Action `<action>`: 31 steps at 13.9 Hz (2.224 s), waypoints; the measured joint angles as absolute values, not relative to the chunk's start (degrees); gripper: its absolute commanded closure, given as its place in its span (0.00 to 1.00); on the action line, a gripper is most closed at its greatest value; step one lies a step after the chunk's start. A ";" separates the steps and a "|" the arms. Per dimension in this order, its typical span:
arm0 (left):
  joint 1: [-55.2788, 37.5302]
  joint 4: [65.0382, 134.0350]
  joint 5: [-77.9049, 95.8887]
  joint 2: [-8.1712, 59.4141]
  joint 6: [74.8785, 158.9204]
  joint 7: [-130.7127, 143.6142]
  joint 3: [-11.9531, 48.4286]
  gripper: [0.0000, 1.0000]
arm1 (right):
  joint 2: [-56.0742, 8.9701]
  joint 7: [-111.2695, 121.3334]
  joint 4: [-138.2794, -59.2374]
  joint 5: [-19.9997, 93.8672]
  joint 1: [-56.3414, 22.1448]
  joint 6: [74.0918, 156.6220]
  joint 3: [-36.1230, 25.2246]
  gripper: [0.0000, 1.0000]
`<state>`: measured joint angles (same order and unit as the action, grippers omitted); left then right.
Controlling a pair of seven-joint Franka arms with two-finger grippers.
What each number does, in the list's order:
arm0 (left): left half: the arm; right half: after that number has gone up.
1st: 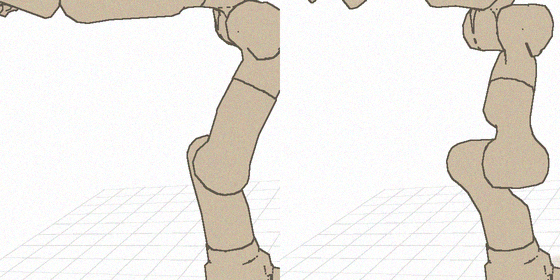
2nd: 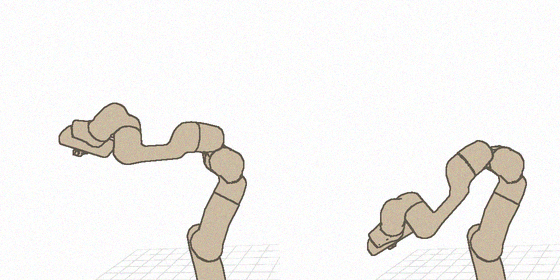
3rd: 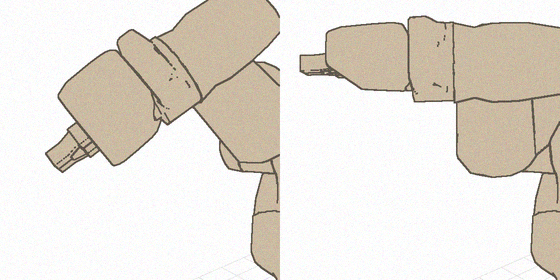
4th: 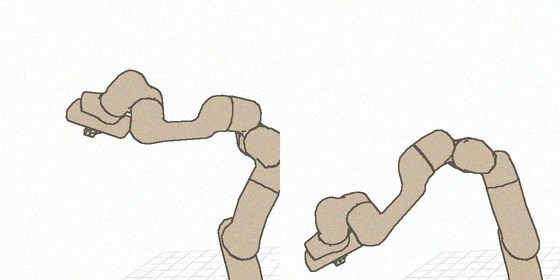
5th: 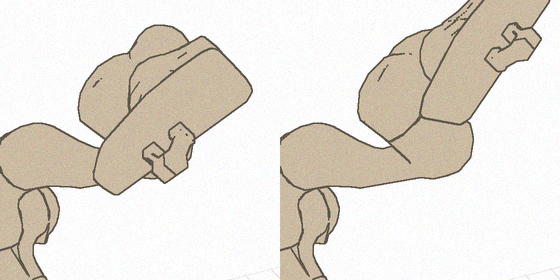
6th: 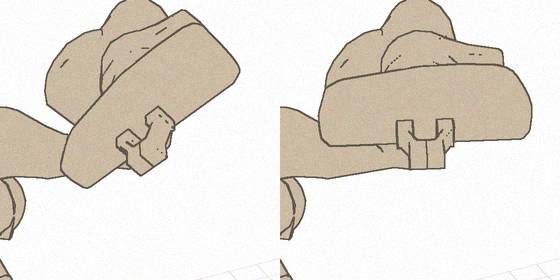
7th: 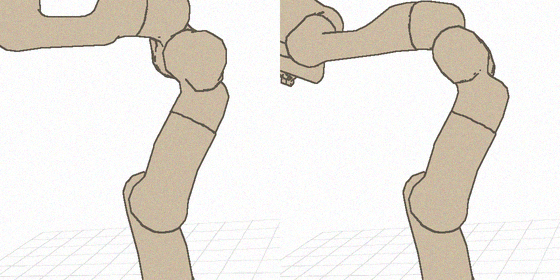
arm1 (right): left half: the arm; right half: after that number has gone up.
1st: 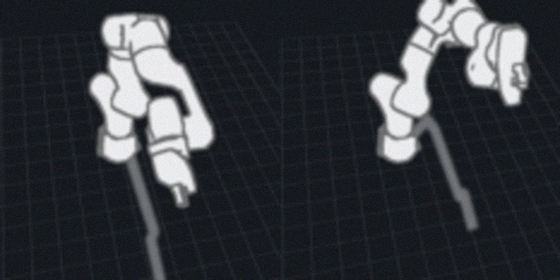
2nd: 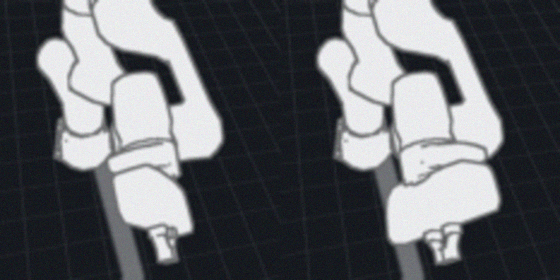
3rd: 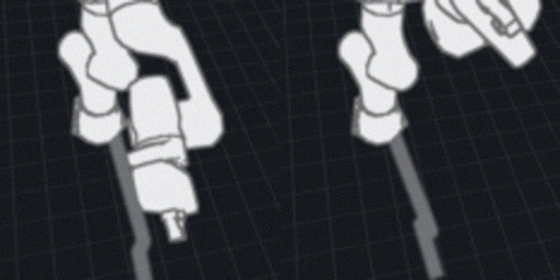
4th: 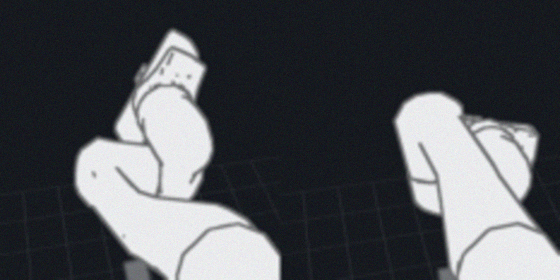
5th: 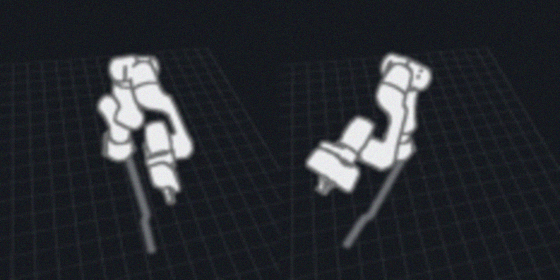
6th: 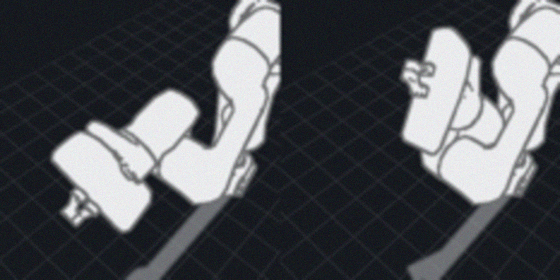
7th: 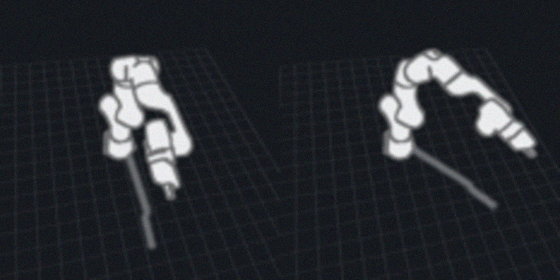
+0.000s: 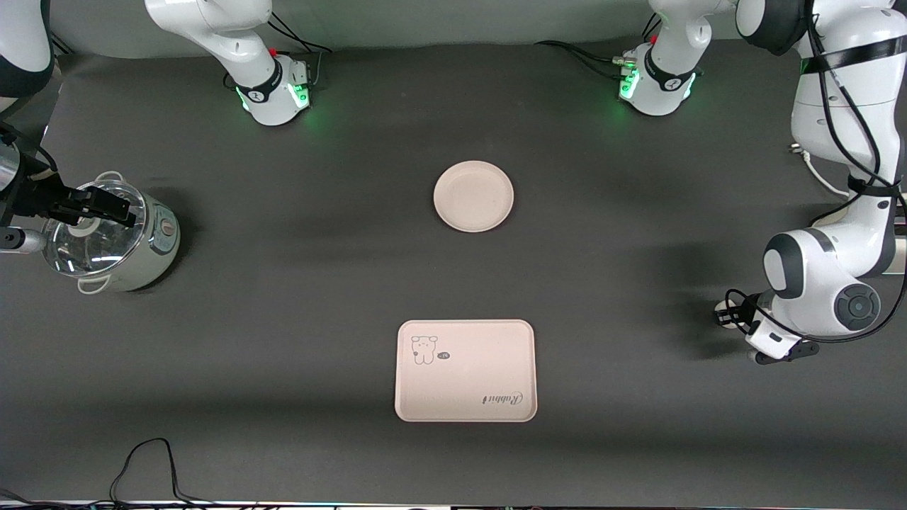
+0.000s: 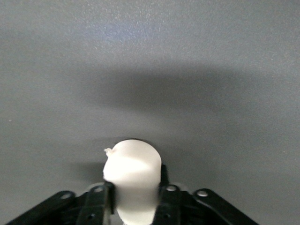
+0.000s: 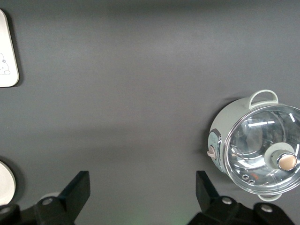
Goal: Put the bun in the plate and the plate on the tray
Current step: 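Lift the bun with the left gripper and carry it over the plate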
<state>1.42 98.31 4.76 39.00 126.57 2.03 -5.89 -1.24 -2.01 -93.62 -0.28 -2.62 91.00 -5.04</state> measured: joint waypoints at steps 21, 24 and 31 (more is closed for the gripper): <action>-6.86 89.50 1.54 5.15 79.95 23.43 4.19 0.67 | -1.20 -2.01 -93.61 -0.28 -2.62 91.01 -5.04 0.00; -12.64 89.60 2.84 7.00 83.61 37.67 8.65 0.67 | -1.20 -2.01 -93.62 -0.28 -2.62 91.01 -5.04 0.00; -31.95 95.72 5.66 16.09 101.90 56.14 10.54 0.64 | -1.20 -2.01 -93.63 -0.28 -2.61 91.01 -5.04 0.00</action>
